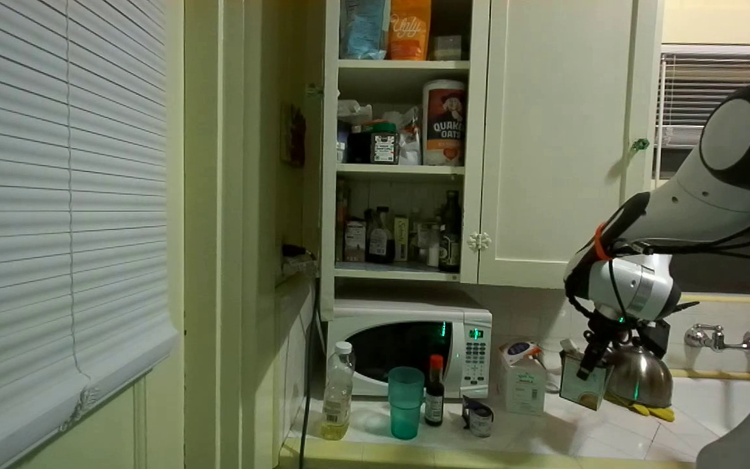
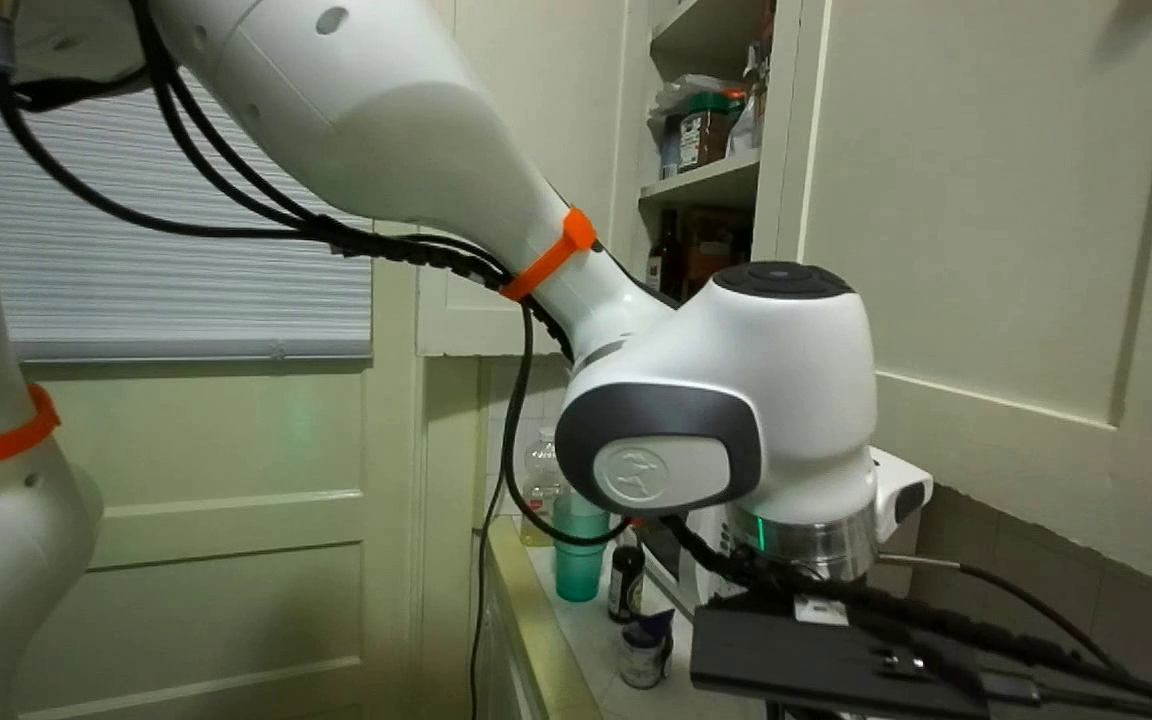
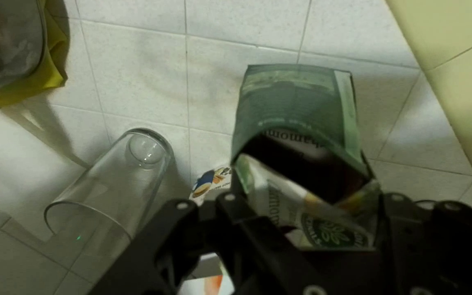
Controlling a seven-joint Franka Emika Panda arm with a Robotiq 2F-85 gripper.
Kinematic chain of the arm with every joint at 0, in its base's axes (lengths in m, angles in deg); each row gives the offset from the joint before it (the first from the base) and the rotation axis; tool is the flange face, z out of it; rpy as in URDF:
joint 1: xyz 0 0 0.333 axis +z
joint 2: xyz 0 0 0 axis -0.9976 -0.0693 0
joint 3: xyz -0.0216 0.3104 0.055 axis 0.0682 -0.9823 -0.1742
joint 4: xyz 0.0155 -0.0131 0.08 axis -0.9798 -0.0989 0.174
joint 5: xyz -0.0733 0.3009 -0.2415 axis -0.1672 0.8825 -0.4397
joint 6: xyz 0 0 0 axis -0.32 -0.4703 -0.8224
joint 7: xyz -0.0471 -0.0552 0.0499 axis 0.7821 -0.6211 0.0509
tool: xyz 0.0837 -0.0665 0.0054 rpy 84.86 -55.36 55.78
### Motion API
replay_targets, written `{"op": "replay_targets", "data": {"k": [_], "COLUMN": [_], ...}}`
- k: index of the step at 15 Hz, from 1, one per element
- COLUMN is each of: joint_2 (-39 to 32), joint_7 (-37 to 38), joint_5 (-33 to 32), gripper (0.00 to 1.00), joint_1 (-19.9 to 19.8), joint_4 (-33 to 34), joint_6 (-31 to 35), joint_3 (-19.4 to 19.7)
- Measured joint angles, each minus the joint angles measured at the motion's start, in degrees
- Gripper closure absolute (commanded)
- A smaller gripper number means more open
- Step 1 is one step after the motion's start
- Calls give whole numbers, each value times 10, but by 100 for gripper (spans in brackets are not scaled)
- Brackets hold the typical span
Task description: Move the box from the counter to the open cabinet
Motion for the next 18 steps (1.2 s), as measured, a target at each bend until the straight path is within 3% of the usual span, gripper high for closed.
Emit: {"op": "replay_targets", "data": {"k": [3,10,18], "joint_2": [32,91,150], "joint_7": [40,109,128], "joint_5": [-39,-108,-124], "gripper": [38,44,52], "joint_1": [16,52,120], "joint_4": [-17,-30,-15], "joint_6": [0,-2,-38], "joint_3": [0,-2,-14]}}
